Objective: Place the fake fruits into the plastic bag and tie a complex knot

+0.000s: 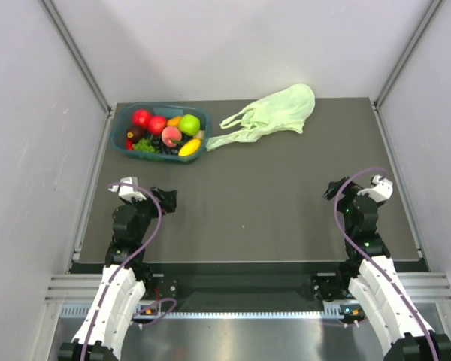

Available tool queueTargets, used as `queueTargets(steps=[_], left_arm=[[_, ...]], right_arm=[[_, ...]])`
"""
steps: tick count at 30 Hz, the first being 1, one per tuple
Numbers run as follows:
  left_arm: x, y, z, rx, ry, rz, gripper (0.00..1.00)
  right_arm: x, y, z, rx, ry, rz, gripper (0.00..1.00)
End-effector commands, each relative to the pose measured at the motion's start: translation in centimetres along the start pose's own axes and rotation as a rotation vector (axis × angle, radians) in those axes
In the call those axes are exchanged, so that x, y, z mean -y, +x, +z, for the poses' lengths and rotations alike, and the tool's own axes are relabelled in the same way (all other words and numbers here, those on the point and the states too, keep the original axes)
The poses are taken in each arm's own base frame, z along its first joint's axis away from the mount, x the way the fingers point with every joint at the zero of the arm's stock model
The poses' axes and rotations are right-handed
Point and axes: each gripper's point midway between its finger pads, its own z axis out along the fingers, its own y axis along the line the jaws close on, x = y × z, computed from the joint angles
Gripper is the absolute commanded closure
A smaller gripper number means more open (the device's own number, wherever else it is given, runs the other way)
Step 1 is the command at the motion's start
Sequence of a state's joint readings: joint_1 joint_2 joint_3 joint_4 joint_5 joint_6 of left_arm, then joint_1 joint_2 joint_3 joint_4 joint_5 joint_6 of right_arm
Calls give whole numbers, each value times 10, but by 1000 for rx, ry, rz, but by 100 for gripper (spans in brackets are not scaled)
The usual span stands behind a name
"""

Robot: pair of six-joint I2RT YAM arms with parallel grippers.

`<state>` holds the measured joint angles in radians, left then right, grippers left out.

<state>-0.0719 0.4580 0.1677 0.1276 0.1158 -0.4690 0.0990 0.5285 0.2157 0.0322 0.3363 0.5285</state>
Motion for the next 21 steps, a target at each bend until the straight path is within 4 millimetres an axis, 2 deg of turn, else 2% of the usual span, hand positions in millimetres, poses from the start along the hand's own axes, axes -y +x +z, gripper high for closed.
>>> queueTargets(steps=[1, 9, 11, 14, 15, 17, 19, 20, 21], left_arm=[[5, -8, 1, 40, 26, 7, 2], [4, -8, 1, 42, 24, 8, 2], [4, -7, 1, 40, 25, 7, 2], [4, -8, 1, 42, 26, 8, 2], [4, -8, 1, 42, 24, 8, 2], [4, -8, 1, 42, 24, 8, 2], [4, -8, 1, 41, 24, 10, 2], [4, -7, 2, 38, 22, 9, 2], [4, -8, 1, 40, 23, 11, 2]], right_arm=[[0, -11, -1, 43, 5, 22, 0], [3, -9, -1, 50, 13, 25, 0], [-1, -10, -1, 49, -12, 18, 0], [-13, -5, 1, 2, -49, 45, 0], [-26, -15, 2, 7, -86, 89, 0], [-44, -17, 6, -31, -134, 137, 0], [-62, -21, 19, -81, -146, 210, 0], [-62, -9, 30, -138, -105, 249, 0], [-72, -19, 37, -135, -109, 278, 0]])
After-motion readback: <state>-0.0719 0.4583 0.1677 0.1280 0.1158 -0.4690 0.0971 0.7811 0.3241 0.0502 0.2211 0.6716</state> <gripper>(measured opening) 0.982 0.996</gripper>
